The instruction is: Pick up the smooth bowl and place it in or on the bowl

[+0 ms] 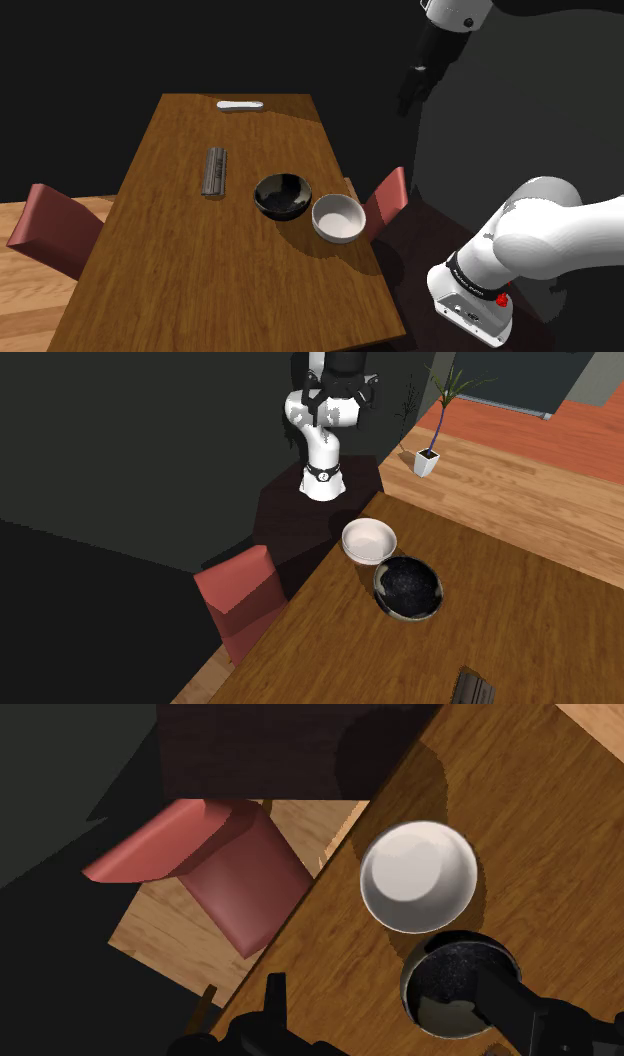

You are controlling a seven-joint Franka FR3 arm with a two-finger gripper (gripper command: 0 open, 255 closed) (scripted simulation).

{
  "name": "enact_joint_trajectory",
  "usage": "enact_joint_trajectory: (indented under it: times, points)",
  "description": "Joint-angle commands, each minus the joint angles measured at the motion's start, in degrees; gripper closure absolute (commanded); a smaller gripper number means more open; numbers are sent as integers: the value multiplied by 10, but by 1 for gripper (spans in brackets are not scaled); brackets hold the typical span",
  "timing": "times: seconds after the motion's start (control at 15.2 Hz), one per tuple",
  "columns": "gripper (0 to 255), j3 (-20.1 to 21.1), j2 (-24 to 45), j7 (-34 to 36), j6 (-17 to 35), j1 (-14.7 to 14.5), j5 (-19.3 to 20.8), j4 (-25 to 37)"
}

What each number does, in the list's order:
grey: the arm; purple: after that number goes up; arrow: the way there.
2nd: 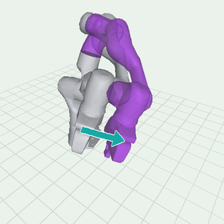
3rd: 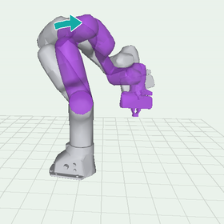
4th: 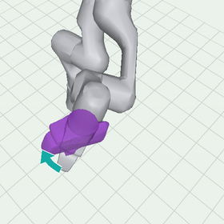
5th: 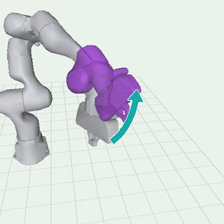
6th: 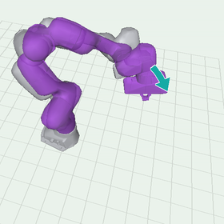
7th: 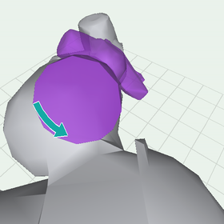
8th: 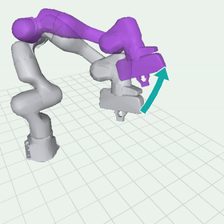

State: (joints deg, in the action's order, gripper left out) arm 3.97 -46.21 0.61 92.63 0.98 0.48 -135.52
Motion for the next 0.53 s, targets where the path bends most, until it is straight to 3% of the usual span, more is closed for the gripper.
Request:
enact_joint_trajectory:
  times: [0.0, 0.46]
  points:
    - [0, 0, 0, 0, 0, 0, 0, 0]
    - [0, 70, 17, 82, 102, -15, -33, -94]
